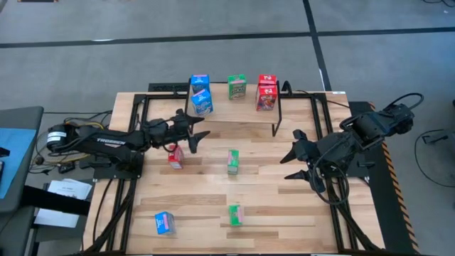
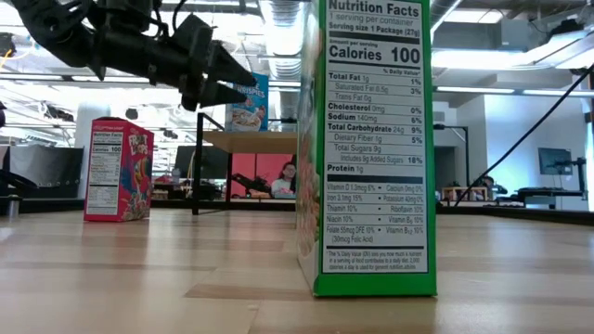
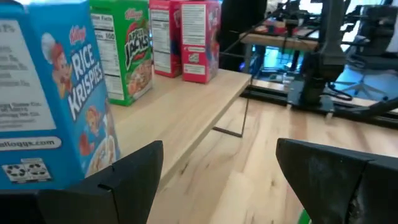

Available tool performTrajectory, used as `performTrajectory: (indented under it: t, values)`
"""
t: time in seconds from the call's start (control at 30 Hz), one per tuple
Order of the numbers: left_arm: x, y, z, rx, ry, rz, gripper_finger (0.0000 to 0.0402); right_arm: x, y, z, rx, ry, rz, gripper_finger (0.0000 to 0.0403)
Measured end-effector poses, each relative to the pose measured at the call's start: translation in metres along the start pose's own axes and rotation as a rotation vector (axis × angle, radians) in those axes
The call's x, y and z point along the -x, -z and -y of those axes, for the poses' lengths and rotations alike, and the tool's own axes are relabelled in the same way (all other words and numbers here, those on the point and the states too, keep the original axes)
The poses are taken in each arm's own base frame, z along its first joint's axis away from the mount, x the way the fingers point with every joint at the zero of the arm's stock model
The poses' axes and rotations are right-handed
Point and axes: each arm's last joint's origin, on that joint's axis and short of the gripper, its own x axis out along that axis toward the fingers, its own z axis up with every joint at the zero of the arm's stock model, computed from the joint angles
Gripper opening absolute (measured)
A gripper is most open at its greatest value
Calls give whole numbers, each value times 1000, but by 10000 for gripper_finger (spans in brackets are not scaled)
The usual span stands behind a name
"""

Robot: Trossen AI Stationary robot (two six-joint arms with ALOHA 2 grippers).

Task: Stack cereal on shelf
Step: Put the top blue cereal box on the shelf aligned with the other blue cereal box

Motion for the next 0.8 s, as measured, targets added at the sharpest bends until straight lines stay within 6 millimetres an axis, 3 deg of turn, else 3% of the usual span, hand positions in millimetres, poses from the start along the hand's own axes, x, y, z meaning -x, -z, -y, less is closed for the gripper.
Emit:
performTrajectory:
  t: [0.4, 0.8]
  values:
    - [-4, 4, -12, -20, -151, -21, 303, 0, 0, 0, -3, 0, 1, 265]
    - [-5, 6, -21, -26, -177, -45, 302, 0, 0, 0, -3, -1, 1, 265]
